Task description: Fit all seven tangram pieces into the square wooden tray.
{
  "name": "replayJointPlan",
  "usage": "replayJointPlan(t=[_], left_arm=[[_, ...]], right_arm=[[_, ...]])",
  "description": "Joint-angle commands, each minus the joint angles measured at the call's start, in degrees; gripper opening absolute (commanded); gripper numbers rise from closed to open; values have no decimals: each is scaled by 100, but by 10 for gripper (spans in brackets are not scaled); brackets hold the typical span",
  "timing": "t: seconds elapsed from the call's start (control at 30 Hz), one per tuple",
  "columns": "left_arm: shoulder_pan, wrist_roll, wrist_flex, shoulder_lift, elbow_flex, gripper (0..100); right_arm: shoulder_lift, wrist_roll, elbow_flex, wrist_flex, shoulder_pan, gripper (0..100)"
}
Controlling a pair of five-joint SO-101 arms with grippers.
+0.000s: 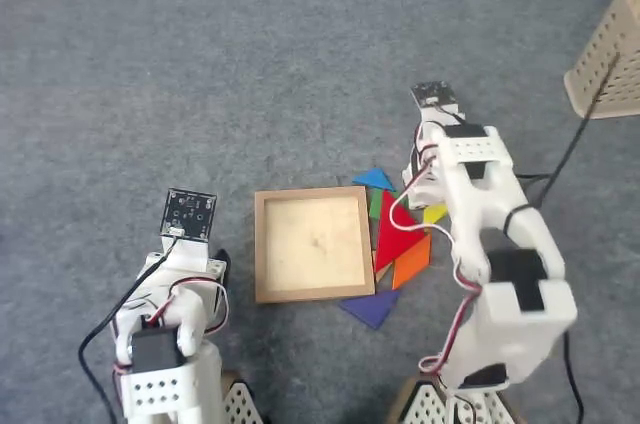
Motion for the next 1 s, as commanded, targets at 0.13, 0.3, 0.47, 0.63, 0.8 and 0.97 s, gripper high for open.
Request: replayJointPlan(t=[0.13,0.3,0.47,0.63,0.8,0.97], left_arm=[[9,-26,26,-35,-57,168],[9,-26,26,-35,-57,168],[9,-26,26,-35,-57,168],[9,-26,26,-35,-57,168],[9,-26,26,-35,-57,168],[9,-26,26,-35,-57,168]], right_arm=[[523,-88,-695,-101,-40,293],[532,-62,-703,-110,-31,293],[479,-53,-774,-92,48,293],[66,-53,-1081,110,444,295],[92,141,-1204,75,312,296],[242,290,-1310,92,303,296]])
